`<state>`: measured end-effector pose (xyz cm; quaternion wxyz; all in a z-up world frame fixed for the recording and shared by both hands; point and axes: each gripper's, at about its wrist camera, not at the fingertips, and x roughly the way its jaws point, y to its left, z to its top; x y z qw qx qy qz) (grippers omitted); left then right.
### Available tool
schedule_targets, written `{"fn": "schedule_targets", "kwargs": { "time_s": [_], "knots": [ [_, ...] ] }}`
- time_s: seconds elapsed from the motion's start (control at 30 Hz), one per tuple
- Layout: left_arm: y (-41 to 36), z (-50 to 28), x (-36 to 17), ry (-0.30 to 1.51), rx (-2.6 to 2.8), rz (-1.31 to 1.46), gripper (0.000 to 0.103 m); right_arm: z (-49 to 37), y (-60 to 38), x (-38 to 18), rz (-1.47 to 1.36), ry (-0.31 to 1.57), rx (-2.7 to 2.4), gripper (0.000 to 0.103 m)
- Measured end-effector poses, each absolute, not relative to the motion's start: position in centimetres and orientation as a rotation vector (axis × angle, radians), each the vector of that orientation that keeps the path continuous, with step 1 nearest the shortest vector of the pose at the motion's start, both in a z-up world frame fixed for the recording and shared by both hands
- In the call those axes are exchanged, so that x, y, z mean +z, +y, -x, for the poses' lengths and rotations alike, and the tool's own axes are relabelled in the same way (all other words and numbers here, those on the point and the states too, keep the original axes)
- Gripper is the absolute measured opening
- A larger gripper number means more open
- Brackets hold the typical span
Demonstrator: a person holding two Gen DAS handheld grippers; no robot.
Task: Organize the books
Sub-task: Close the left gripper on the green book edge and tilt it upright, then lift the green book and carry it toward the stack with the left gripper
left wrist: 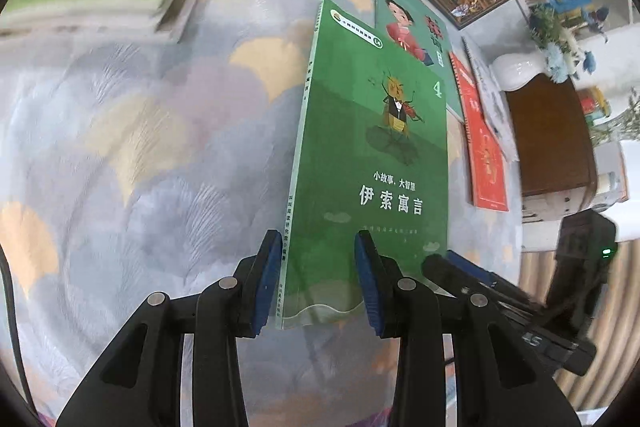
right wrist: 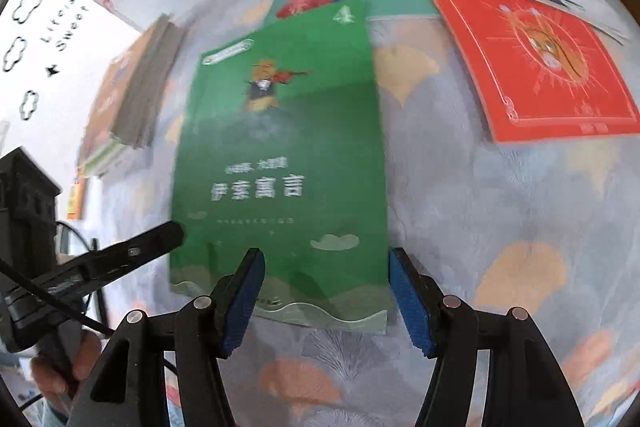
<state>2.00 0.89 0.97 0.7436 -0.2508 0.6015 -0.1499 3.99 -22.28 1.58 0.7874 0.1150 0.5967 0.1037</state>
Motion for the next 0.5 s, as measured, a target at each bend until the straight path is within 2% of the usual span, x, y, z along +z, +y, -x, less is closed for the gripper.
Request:
{"fn": "schedule_targets", "kwargs": {
  "time_s": [0.17, 0.27, 0.4, 0.5],
  "knots": [
    [0.3, -1.7, 1.1, 1.298, -0.377, 0.471, 0.033, -3.4, -21.4, 1.8, -0.226, 1.271, 0.159, 0.061],
    [0.4, -1.6, 0.8, 1.291, -0.394, 0.477, 0.033, -2.4, -21.6, 1.7, -0.216, 1.24, 0.108, 0.056],
    [0.0, -1.5, 0.8, 1.294, -0.429, 0.455, 0.033, -2.2, -20.5, 1.6, -0.147, 1.215, 0.056, 0.056],
    [0.9, -1.5, 0.7, 1.292, -0.452, 0.539, 0.033, -2.2, -20.9, 1.7, -0.184, 1.21, 0.056, 0.057]
  ]
}}
